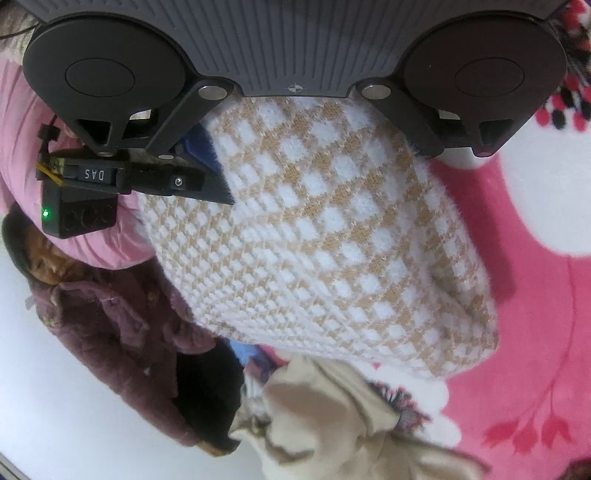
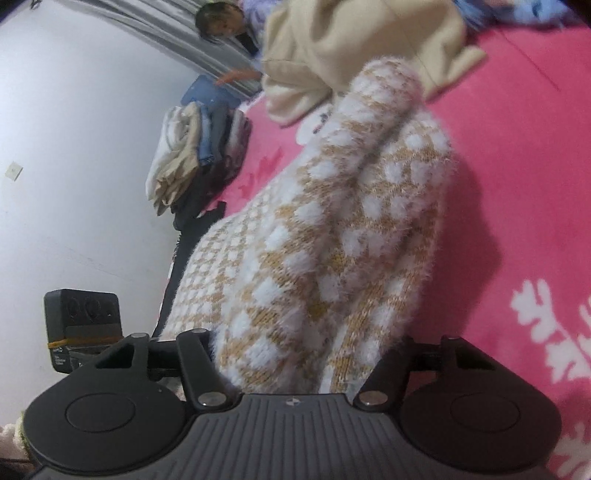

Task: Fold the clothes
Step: 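Grasp the folded jacket with the right gripper while the left gripper pinches its other end, then lift the folded jacket with both grippers and carry it toward the clothes stack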

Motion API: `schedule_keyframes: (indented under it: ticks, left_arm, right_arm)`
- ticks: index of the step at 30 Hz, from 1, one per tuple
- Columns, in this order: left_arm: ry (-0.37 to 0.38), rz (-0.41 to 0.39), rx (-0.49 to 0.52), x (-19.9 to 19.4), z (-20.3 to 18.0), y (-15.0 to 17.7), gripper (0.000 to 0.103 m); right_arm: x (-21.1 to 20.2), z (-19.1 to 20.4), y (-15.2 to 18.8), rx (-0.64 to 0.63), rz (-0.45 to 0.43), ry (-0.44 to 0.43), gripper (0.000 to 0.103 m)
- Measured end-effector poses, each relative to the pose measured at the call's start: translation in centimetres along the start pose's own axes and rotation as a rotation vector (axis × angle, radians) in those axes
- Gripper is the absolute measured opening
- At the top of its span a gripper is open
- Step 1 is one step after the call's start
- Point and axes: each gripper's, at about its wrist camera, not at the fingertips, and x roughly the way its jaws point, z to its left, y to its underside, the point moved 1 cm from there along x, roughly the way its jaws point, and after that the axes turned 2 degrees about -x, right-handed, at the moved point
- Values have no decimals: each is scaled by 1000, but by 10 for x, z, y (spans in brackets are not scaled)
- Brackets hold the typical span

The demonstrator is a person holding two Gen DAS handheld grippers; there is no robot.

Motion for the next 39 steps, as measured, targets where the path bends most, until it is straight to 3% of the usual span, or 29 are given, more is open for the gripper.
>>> schedule_keyframes:
  ticks: [7, 13, 19, 30, 39]
  left_arm:
    - [-16, -83, 4, -36, -13, -10, 88]
    - [-34, -201, -23, -89, -14, -32, 87]
    - [-91, -283, -76, -156, 5, -65, 87]
    - [-235, -267, -191, -245, 119, -110, 87]
    - [-225, -220, -225, -268, 208, -127, 87]
  right_arm:
    - [-9, 29, -8, -23, -45, -51, 66]
    - [1, 82, -42, -89, -34, -86, 66]
    - [45, 146, -79, -135, 2, -139, 66]
    - [204, 214, -80, -93, 36, -225, 66]
    - [289, 235, -69, -52, 46, -171, 66]
